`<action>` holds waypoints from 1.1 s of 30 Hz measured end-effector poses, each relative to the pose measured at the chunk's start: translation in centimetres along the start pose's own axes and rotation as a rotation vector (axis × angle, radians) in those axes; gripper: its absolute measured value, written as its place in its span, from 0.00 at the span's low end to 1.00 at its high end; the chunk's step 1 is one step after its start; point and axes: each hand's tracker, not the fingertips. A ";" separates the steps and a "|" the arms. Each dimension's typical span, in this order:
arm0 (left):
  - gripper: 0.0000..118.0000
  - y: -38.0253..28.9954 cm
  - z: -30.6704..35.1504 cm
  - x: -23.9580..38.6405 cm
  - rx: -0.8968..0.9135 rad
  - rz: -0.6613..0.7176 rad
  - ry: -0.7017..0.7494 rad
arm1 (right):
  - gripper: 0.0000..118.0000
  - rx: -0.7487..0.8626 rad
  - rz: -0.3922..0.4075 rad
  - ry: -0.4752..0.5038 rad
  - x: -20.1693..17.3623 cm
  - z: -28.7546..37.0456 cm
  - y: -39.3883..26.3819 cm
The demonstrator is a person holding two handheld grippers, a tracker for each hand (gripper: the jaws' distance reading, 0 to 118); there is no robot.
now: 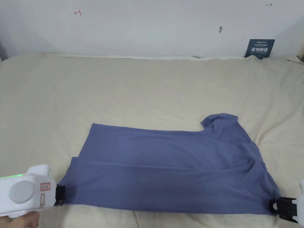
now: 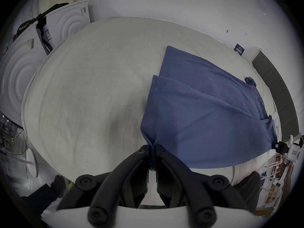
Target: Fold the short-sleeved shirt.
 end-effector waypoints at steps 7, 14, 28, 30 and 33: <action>0.06 -1.7 -1.8 -1.2 -0.017 0.023 0.016 | 0.10 -0.022 -0.008 -0.008 0.1 -0.7 -0.8; 0.97 -0.7 0.0 -2.3 0.038 0.015 0.003 | 0.98 0.044 -0.036 0.002 0.7 1.2 -0.5; 0.08 12.7 -1.4 3.9 0.156 -0.046 -0.077 | 0.00 0.198 0.080 -0.003 -6.7 1.0 10.2; 0.10 15.7 -3.6 5.1 0.144 -0.076 -0.042 | 0.00 0.195 0.096 -0.021 -6.6 -0.8 12.1; 0.60 20.3 -8.7 6.4 0.076 -0.166 0.061 | 0.00 0.172 0.093 -0.035 -6.4 -3.3 14.3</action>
